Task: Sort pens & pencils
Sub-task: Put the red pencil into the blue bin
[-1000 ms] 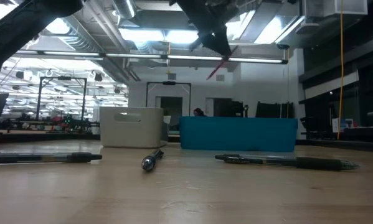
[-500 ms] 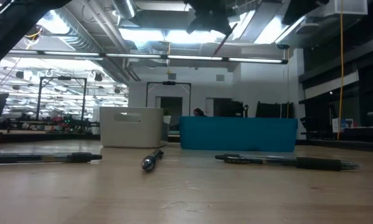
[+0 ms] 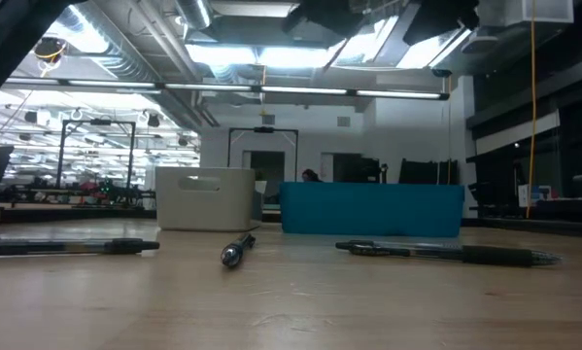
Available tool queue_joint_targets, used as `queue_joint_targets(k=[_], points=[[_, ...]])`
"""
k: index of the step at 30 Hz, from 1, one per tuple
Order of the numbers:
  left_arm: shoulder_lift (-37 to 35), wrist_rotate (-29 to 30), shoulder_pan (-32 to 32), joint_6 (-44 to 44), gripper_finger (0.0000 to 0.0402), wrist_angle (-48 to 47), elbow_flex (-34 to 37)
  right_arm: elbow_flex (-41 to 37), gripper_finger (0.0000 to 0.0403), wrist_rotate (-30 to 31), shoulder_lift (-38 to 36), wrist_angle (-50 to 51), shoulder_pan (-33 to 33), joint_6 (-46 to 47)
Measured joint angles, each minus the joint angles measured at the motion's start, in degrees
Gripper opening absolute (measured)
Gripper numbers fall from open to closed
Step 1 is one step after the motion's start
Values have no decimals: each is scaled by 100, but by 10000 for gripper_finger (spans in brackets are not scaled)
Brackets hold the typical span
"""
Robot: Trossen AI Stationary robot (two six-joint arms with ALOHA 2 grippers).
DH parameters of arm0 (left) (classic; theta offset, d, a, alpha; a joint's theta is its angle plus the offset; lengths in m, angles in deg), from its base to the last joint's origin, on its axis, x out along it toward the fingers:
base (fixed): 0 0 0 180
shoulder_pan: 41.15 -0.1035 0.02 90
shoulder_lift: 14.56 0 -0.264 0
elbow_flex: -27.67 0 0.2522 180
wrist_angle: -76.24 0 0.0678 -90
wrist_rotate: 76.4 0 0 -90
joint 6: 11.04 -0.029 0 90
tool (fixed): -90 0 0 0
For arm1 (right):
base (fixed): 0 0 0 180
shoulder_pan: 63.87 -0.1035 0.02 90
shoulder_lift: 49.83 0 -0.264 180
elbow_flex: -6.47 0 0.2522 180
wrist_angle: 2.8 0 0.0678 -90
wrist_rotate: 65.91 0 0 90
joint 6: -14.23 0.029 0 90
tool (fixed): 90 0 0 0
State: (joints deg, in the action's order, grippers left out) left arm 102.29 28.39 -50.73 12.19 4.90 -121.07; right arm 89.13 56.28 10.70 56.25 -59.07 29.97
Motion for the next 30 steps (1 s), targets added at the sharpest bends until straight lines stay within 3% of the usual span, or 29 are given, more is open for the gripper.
queue_joint_targets(k=[16,22,30], points=[[-19,462,390,319,23,-67,0,-202,93,-327,-295,-1255,14,-111],[-19,527,530,370,23,-51,0,-1065,93,-1400,-306,-2579,550,-193],[-178,1005,674,515,23,-431,-7,-1730,93,-2494,-528,-3581,1174,-145]])
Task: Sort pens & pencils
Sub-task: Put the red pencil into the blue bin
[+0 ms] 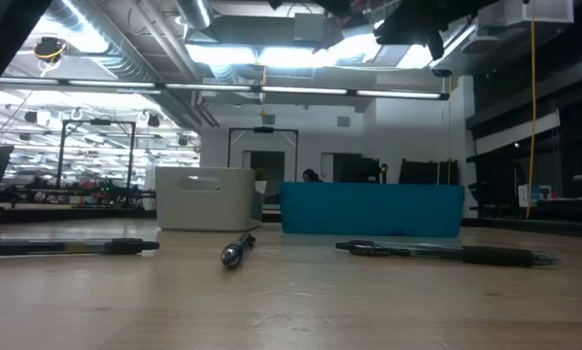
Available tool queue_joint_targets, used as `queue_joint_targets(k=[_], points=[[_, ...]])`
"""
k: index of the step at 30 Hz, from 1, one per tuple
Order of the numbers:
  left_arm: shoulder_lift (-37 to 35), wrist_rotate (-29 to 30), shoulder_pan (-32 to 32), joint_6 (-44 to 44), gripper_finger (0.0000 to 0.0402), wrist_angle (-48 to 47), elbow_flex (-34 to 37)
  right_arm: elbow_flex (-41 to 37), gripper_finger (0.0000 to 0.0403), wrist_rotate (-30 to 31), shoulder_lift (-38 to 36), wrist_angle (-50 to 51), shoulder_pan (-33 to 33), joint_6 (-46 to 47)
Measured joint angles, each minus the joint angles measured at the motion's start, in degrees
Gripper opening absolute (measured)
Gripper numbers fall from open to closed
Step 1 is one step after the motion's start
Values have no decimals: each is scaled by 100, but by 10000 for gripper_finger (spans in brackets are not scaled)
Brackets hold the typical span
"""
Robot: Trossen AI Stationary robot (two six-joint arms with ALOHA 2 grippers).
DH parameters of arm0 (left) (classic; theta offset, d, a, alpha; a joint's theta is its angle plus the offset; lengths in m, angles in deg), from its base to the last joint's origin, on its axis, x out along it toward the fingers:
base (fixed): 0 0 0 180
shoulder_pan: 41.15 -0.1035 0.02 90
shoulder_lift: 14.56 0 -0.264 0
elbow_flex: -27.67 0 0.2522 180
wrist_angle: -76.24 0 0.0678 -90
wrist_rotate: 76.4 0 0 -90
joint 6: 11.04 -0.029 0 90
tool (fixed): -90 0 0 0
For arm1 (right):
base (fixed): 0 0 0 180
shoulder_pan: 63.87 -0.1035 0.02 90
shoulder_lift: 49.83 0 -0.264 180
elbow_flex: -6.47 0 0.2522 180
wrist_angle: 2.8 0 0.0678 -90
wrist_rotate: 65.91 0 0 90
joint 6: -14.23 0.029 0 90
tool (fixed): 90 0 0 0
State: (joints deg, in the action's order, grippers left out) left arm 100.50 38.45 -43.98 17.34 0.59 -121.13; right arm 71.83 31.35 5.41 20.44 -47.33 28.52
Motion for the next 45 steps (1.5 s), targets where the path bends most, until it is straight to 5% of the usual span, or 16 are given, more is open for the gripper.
queue_joint_targets(k=[27,34,45], points=[[-74,-77,-2,13,23,249,63,-56,93,-894,-273,-330,97,171],[-72,-180,-2,46,23,251,63,-55,93,-1767,-84,-585,471,454],[-72,-180,15,7,23,251,63,-56,93,-2098,188,-1155,612,338]])
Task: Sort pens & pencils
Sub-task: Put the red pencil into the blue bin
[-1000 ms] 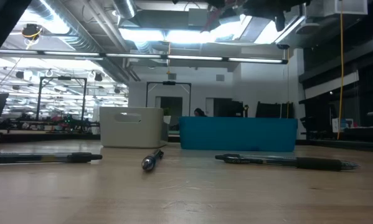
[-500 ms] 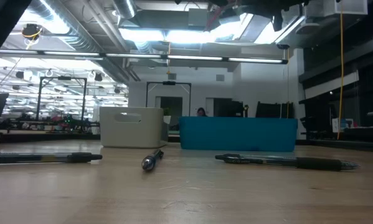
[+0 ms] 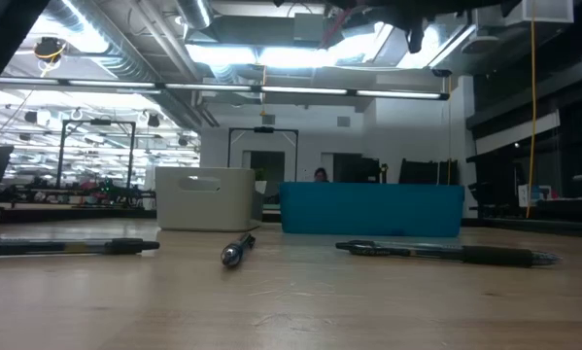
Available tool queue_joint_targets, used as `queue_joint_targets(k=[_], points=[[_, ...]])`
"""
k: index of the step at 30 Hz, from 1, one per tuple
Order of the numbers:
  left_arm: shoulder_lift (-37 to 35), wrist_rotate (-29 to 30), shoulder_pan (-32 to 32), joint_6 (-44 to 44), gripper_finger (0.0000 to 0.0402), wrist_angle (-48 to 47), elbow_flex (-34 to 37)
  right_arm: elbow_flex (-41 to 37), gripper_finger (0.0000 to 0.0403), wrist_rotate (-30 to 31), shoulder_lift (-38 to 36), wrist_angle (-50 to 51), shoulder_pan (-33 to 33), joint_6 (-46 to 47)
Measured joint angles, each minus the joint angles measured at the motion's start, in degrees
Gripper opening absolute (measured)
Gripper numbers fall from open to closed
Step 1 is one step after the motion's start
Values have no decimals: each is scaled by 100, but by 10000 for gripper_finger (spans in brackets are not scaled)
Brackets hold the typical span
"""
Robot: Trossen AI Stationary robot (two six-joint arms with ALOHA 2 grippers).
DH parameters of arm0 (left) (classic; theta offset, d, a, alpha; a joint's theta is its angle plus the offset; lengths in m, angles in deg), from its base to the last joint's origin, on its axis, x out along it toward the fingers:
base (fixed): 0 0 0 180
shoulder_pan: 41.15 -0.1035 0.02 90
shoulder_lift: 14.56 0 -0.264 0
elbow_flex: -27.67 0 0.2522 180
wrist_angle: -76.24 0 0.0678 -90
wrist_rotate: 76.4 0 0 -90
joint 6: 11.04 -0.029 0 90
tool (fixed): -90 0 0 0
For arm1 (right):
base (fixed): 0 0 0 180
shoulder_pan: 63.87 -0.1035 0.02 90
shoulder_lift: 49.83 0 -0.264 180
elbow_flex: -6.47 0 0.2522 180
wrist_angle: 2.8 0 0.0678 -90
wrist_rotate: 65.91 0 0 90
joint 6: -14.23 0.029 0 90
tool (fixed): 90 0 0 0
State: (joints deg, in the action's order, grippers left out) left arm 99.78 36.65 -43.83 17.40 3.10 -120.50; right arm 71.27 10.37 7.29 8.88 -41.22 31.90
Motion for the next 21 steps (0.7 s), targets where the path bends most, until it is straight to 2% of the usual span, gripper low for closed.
queue_joint_targets(k=[21], points=[[2,2,11,-4,23,7,2,1,93,-270,4,-208,0,11]])
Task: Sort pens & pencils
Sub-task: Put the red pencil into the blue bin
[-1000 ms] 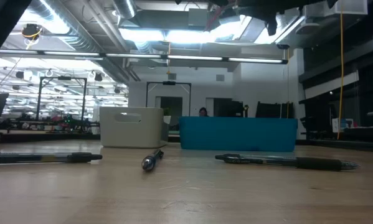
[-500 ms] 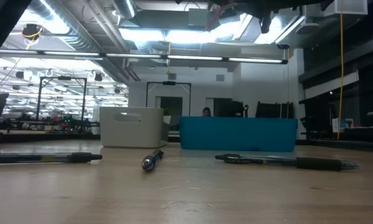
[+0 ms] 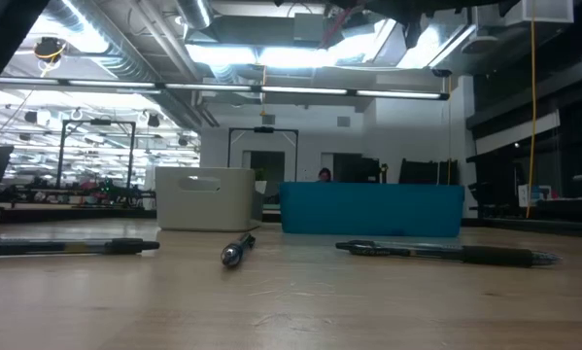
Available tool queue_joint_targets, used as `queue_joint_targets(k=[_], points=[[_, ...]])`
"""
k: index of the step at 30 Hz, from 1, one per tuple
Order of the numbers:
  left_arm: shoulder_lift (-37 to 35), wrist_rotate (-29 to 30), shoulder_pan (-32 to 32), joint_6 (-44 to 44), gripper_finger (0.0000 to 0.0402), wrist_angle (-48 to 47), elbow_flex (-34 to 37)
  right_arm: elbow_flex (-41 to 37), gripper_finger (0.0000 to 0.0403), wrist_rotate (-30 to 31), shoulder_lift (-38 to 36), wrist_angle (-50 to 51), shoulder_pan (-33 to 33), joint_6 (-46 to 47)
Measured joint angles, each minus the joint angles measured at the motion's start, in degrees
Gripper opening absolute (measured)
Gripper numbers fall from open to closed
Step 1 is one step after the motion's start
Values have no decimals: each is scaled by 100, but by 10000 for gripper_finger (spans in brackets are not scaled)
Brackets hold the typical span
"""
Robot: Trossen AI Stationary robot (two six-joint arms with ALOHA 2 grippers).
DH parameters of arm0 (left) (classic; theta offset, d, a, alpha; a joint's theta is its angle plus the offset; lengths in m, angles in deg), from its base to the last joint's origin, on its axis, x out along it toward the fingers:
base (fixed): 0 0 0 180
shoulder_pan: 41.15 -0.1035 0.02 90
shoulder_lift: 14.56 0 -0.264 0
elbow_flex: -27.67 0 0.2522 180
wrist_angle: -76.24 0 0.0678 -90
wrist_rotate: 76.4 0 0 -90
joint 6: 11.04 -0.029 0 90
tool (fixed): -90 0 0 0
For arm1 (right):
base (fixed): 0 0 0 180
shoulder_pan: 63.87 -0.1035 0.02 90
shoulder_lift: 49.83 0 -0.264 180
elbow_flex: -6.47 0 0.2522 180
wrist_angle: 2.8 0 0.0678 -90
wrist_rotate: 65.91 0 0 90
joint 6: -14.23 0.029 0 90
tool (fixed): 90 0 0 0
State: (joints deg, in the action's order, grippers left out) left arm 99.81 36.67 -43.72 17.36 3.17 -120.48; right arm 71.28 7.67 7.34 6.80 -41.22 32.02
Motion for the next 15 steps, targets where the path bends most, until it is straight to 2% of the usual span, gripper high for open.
queue_joint_targets(k=[15], points=[[0,0,-55,-42,23,104,0,1,93,-28,0,-55,-131,56]])
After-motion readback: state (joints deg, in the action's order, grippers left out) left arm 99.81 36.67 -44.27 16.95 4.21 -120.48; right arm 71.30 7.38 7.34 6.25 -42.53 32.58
